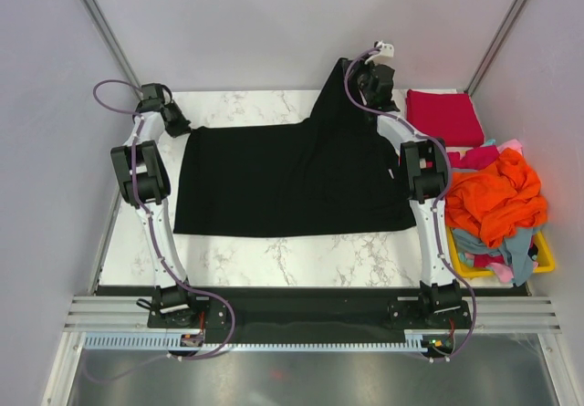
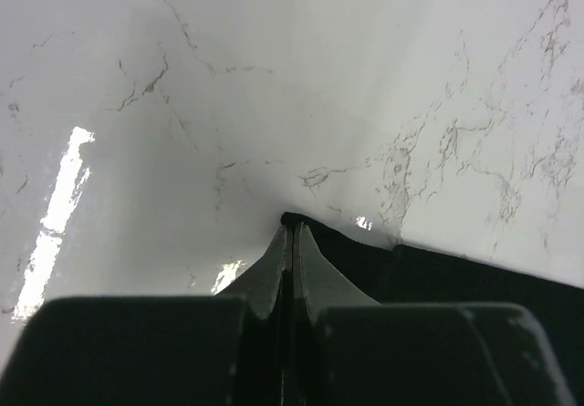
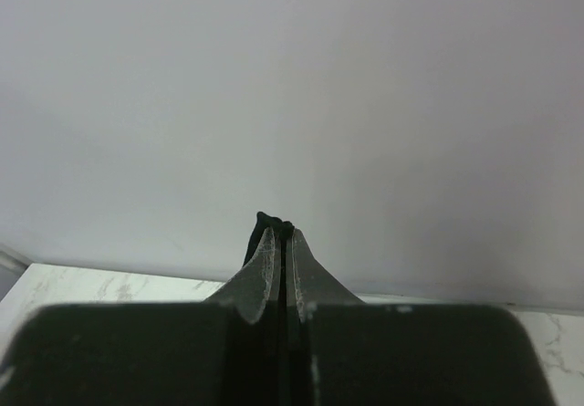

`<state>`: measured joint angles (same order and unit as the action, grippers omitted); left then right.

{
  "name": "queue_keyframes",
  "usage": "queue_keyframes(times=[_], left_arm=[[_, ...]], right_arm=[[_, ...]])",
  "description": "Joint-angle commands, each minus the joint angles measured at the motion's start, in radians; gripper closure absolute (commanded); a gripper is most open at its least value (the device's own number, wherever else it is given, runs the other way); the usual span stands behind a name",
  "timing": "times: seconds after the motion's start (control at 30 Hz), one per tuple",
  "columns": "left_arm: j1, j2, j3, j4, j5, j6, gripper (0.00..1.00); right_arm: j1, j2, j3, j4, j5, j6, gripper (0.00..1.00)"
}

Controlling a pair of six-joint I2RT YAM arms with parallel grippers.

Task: Fold and stack the t-shirts

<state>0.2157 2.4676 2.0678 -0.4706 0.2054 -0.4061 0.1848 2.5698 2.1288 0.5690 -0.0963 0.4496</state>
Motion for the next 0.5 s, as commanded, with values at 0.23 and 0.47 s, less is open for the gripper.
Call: queue_keyframes(times=[0.23, 0.47], left_arm=[[-0.004, -0.160, -0.073, 0.013, -0.001, -0.016, 0.98], [0.001, -0.246, -0.123, 0.018, 0.011, -0.026, 0.98]], right_arm=[[-0.004, -0.146, -0.192, 0.216, -0.186, 0.129, 1.00], [0.021, -0.284, -0.285, 0.119, -0.206, 0.041, 1.00]])
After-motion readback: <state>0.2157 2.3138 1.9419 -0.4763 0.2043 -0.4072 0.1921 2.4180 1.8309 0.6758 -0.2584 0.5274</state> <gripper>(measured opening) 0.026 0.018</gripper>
